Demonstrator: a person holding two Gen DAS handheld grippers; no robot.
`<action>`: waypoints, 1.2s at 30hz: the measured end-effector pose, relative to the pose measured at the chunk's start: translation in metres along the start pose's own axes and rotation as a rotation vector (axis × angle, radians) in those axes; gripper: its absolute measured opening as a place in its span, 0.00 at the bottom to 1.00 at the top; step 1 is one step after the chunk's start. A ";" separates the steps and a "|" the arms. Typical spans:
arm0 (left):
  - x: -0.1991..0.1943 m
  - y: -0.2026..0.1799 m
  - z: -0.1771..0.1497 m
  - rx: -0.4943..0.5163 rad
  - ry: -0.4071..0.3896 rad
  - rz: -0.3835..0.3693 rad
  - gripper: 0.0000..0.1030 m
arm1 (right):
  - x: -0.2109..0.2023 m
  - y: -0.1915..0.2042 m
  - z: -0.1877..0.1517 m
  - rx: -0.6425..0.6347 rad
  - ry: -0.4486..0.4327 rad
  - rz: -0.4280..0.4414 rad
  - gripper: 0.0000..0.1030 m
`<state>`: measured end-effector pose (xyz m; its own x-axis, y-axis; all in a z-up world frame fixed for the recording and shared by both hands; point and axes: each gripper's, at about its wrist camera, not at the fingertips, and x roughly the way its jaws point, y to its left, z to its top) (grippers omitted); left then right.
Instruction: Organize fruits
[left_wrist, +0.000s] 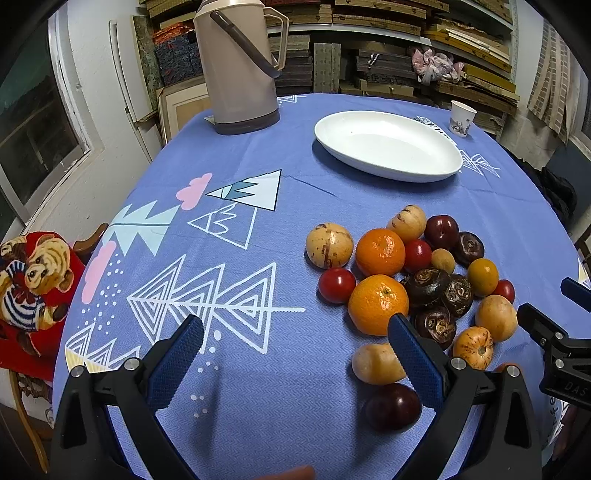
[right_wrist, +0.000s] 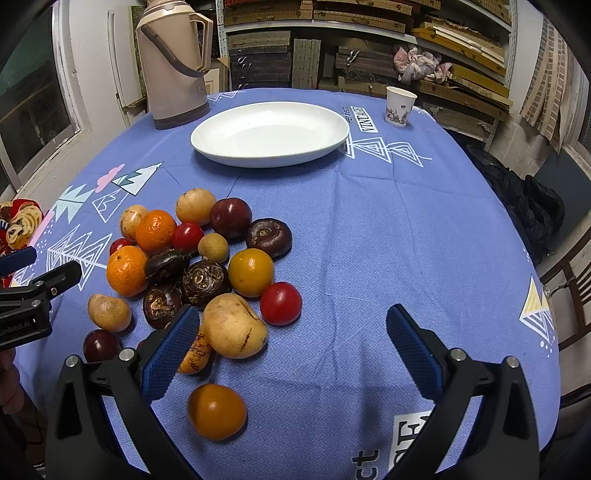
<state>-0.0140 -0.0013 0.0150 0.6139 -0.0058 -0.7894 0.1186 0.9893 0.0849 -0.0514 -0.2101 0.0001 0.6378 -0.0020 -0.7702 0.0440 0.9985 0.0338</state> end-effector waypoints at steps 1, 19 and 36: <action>0.000 0.000 0.000 0.000 0.000 0.000 0.97 | 0.000 0.000 0.000 0.000 0.000 -0.001 0.96; 0.022 -0.005 -0.010 0.096 0.087 -0.066 0.97 | 0.005 0.008 -0.008 -0.077 -0.022 0.032 0.96; 0.019 0.008 -0.007 0.088 0.009 -0.152 0.97 | 0.028 0.026 0.001 -0.143 0.013 0.020 0.96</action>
<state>-0.0067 0.0074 -0.0035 0.5769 -0.1530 -0.8024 0.2779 0.9605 0.0166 -0.0312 -0.1845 -0.0200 0.6274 0.0175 -0.7785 -0.0789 0.9960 -0.0412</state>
